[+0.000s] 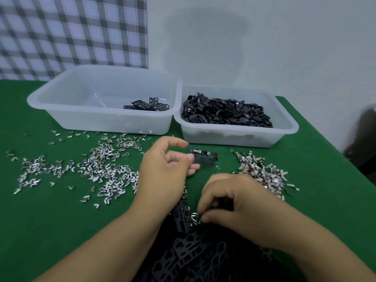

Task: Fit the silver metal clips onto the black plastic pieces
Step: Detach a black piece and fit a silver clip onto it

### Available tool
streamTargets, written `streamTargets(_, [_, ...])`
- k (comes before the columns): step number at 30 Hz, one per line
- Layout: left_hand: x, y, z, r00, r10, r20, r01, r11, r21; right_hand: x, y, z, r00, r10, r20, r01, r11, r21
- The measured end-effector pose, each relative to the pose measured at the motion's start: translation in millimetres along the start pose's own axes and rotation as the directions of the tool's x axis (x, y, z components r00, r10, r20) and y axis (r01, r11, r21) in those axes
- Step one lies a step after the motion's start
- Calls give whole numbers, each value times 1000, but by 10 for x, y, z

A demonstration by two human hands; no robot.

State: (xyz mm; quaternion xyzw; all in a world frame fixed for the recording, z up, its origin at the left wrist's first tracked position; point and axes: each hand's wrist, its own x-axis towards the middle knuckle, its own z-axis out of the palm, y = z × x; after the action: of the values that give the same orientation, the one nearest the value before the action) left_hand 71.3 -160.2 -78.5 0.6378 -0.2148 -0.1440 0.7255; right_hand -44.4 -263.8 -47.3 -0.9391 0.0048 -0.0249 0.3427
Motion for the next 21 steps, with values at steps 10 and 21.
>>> streamTargets(10, [-5,8,0,1000,-5,1,5,1000,17,30,-20,40,997,-8,79,13,997,-74])
streamTargets(21, [-5,8,-2,1000,-4,14,3,1000,24,34,45,45,994,21,-105,-23,1000,-17])
